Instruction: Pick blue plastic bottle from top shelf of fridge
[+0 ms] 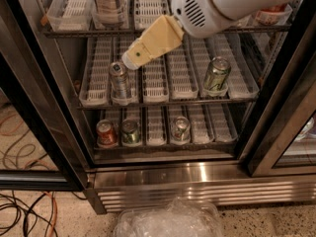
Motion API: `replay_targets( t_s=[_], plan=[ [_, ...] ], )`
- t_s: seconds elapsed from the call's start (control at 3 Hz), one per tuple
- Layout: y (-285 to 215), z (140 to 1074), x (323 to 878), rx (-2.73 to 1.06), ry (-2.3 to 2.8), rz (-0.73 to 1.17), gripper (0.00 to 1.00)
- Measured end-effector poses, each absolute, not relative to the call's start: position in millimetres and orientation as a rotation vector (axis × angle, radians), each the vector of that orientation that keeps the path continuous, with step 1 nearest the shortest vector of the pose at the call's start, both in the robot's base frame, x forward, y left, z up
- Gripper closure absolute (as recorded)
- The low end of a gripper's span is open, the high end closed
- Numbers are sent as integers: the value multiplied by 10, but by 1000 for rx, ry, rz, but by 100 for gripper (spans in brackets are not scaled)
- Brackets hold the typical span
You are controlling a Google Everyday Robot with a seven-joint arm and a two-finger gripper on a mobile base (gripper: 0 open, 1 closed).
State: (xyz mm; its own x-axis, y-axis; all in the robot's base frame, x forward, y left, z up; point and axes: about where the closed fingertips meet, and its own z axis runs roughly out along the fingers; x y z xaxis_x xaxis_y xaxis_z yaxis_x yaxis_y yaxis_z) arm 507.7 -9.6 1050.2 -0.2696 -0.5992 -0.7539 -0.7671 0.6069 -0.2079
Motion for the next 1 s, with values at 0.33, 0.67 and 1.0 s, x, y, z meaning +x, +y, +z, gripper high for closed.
replay_targets(
  t_s=[0.33, 0.67, 1.0],
  plan=[
    [175, 10574, 5135, -974, 1953, 192, 0],
    [377, 10747, 5085, -892, 1908, 121, 0],
    [363, 10912, 5044, -824, 1905, 116, 0]
  ],
)
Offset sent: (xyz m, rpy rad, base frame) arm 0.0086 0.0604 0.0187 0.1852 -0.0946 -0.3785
